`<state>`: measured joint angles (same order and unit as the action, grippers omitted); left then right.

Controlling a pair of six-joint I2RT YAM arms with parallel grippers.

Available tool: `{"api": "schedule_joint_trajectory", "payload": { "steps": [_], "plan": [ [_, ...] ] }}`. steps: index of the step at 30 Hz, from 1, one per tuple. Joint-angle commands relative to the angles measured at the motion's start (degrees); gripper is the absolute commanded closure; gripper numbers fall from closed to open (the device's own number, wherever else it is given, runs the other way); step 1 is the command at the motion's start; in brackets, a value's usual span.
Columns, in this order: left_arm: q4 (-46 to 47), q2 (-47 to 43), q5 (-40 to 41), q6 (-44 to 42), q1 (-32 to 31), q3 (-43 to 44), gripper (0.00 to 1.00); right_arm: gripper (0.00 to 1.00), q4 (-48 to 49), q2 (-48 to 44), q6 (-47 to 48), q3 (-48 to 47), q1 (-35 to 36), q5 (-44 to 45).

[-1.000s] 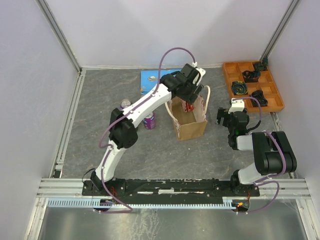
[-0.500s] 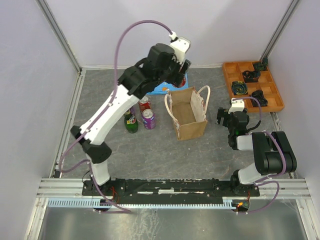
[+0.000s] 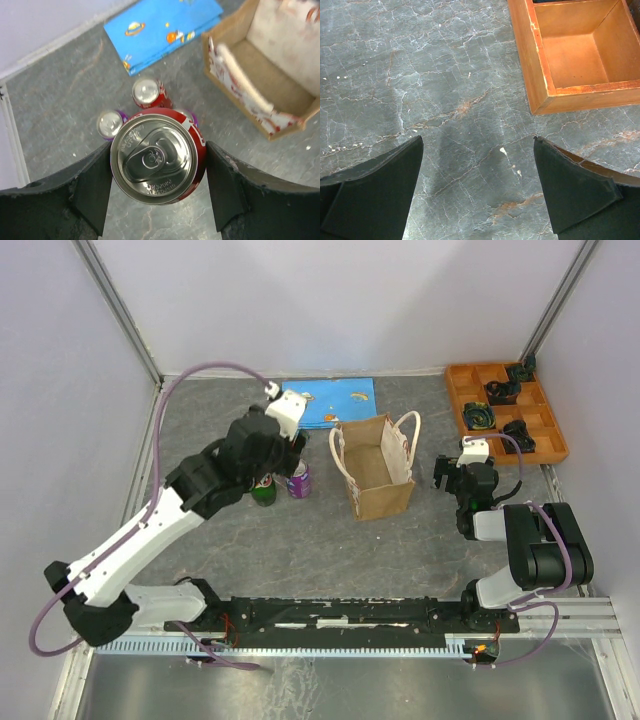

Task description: Take the beverage out of the canvas bag

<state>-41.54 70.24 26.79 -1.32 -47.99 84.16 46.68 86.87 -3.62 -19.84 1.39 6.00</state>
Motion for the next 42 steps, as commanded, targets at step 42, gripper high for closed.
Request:
{"api": "schedule_joint_trajectory", "payload": {
  "steps": [42],
  "plan": [
    [31.14, -1.72, -1.8, 13.49, -0.6, -42.26, 0.79, 0.01, 2.37, -0.24, 0.28, -1.37, -0.16, -0.46]
  ]
}}
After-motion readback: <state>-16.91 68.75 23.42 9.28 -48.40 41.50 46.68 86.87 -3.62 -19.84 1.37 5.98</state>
